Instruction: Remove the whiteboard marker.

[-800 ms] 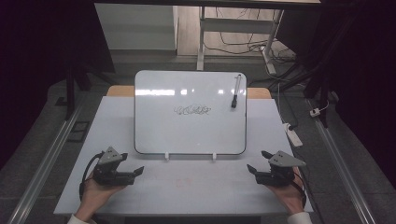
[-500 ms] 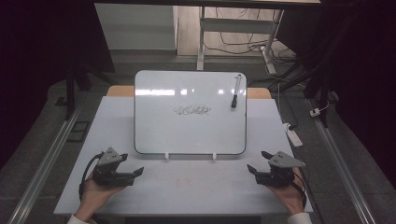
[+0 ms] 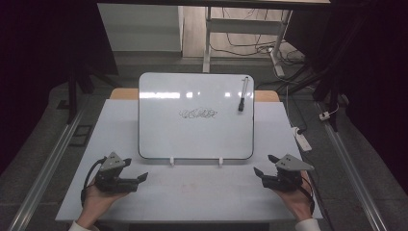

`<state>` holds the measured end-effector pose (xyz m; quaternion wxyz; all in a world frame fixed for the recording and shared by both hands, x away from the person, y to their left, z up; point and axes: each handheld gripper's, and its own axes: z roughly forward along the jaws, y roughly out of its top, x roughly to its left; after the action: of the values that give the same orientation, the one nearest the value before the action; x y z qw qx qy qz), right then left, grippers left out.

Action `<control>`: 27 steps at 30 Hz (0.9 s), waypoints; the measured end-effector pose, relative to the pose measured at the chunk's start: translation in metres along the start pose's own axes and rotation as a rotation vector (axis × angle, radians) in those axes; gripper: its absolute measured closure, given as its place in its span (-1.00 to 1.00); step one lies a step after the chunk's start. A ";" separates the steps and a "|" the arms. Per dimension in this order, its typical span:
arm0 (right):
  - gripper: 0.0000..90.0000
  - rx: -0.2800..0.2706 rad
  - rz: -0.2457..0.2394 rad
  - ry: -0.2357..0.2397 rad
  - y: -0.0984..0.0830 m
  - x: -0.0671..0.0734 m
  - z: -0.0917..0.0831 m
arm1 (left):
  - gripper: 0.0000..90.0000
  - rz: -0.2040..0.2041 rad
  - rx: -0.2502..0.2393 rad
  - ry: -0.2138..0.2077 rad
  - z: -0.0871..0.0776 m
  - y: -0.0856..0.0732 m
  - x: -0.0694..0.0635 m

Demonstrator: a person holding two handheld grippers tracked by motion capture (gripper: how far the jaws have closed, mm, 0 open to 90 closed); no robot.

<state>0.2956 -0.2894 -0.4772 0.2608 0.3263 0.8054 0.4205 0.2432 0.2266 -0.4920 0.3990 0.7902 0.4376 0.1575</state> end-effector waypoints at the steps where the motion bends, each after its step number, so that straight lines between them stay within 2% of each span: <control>1: -0.38 0.000 0.000 0.000 0.000 0.000 0.000 | -0.61 0.000 0.000 -0.001 0.000 0.000 0.000; 4: -0.36 -0.015 0.013 -0.014 0.012 0.000 -0.002 | -0.61 0.009 0.003 -0.003 0.001 0.001 -0.001; 5: -0.34 -0.024 0.023 -0.022 0.021 -0.001 -0.003 | -0.61 0.011 0.003 -0.004 0.001 0.001 -0.001; 7: -0.34 -0.019 0.031 -0.032 0.026 -0.002 -0.002 | -0.61 0.013 0.000 -0.007 0.001 0.002 -0.002; 9: -0.33 -0.021 0.054 -0.042 0.043 -0.006 0.001 | -0.61 0.014 -0.004 -0.012 0.001 0.002 -0.003; 11: -0.33 -0.021 0.060 -0.047 0.049 -0.008 0.003 | -0.61 0.015 -0.004 -0.012 0.001 0.002 -0.003; 13: -0.32 -0.041 0.092 -0.059 0.069 -0.015 0.007 | -0.61 0.018 -0.002 -0.014 0.002 0.002 -0.004; 14: -0.32 -0.041 0.092 -0.059 0.069 -0.015 0.007 | -0.61 0.021 -0.001 -0.014 0.002 0.002 -0.004; 19: -0.31 -0.066 0.139 -0.070 0.104 -0.027 0.019 | -0.61 0.027 0.006 -0.011 0.004 0.002 -0.005; 27: -0.27 -0.057 0.175 -0.133 0.151 -0.044 0.040 | -0.61 0.030 0.012 -0.004 0.005 0.002 -0.005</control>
<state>0.3980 -0.2369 -0.3633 0.2851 0.4151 0.7425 0.4417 0.2446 0.2197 -0.4934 0.3927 0.7995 0.4257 0.1593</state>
